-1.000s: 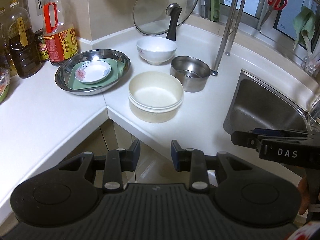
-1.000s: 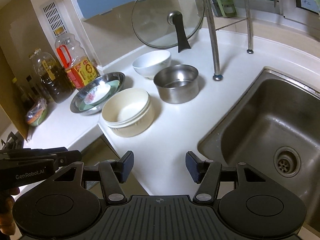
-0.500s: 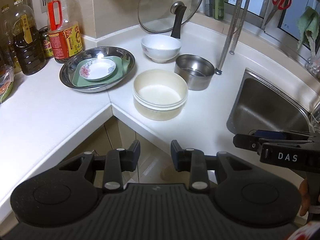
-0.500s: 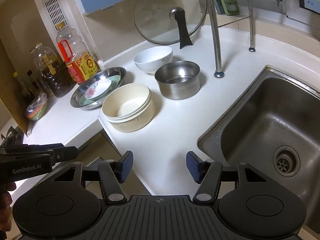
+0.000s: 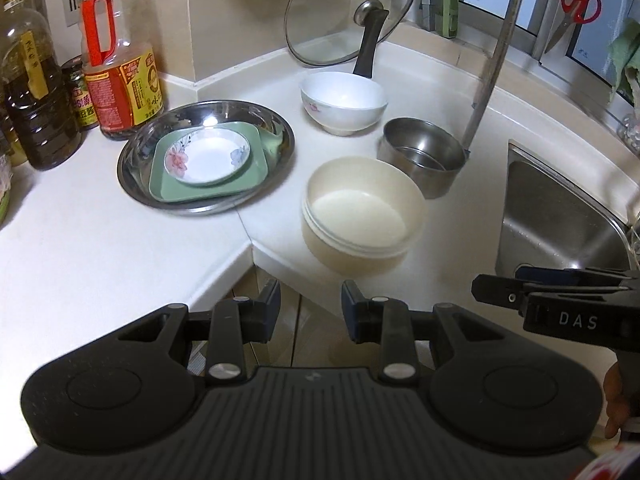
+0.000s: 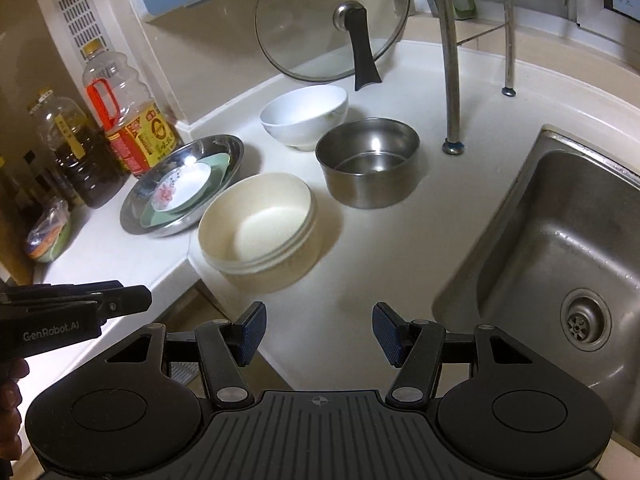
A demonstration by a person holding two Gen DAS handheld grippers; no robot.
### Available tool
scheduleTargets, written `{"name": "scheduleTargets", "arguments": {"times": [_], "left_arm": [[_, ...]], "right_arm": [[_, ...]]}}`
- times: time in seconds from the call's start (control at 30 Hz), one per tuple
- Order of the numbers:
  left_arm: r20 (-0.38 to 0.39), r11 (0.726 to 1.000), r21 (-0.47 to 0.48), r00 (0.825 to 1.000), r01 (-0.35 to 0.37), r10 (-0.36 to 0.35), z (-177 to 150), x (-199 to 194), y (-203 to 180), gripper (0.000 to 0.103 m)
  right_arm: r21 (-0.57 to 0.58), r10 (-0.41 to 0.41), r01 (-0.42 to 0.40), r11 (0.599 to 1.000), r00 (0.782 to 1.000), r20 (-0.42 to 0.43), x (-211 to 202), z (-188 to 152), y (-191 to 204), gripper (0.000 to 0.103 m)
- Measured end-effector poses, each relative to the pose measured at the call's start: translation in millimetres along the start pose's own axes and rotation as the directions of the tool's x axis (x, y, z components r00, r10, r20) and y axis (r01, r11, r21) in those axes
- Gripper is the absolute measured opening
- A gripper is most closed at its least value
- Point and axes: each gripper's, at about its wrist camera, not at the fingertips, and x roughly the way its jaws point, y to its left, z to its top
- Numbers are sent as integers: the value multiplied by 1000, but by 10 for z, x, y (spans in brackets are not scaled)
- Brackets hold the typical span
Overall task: Organize plates and bowls
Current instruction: 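Move both grippers toward the stack of cream bowls, then close both grippers side by side on the cream bowls' rim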
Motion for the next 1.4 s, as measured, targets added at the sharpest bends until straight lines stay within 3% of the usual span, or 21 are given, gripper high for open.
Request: {"name": "scheduleTargets", "arguments": {"times": [0.3, 0.73, 1.07, 1.4], "left_arm": [[-15, 998, 37, 999, 51, -51, 255, 281, 213, 29], [-35, 982, 94, 987, 162, -159, 502, 654, 225, 29], [-52, 982, 90, 985, 168, -164, 623, 924, 145, 29], [-80, 989, 56, 988, 139, -134, 670, 1096, 85, 29]], "right_arm": [[33, -49, 48, 998, 999, 5, 254, 181, 162, 59], [77, -160, 158, 984, 987, 25, 604, 384, 327, 59], [82, -190, 188, 979, 982, 12, 783, 452, 290, 59], [51, -143, 144, 988, 989, -26, 924, 555, 183, 57]]}}
